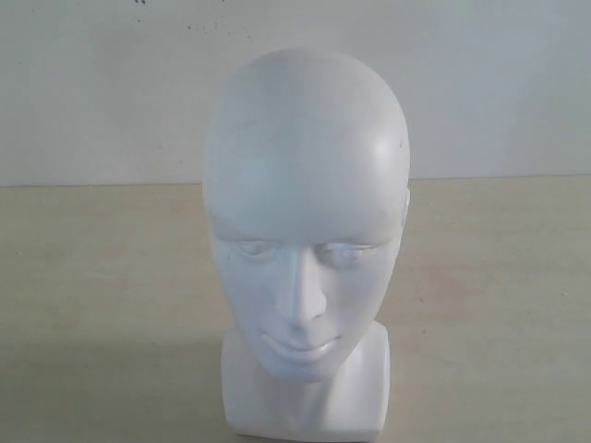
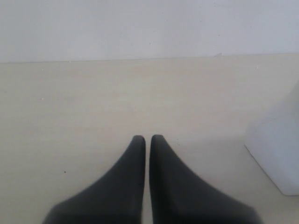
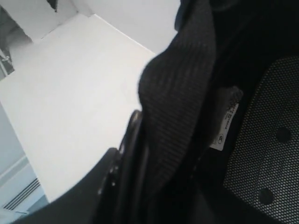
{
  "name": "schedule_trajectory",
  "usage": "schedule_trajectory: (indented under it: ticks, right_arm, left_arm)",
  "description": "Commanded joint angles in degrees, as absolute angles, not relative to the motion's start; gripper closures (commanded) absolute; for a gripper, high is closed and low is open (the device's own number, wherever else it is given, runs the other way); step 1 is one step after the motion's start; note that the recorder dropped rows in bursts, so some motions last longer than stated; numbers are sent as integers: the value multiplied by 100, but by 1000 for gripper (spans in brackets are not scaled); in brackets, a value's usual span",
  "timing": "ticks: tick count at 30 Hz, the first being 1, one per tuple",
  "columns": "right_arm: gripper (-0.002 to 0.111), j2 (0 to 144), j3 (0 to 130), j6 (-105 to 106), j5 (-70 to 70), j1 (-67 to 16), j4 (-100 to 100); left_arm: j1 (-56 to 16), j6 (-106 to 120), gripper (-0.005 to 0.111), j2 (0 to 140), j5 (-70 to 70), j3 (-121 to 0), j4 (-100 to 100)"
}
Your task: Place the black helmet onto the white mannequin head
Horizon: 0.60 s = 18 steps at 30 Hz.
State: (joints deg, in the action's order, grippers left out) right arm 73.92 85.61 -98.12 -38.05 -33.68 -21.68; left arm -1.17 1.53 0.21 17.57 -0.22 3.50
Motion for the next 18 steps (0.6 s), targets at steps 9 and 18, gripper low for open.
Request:
schedule_trajectory:
  ticks: [9, 18]
  right_arm:
    - [108, 7451, 7155, -10499, -6858, -3374, -1332]
    - [108, 7451, 6338, -10709, -6996, -3374, -1140]
  left_arm:
    - [-114, 162, 102, 0, 1699, 0, 360]
    - [-114, 162, 102, 0, 1699, 0, 360]
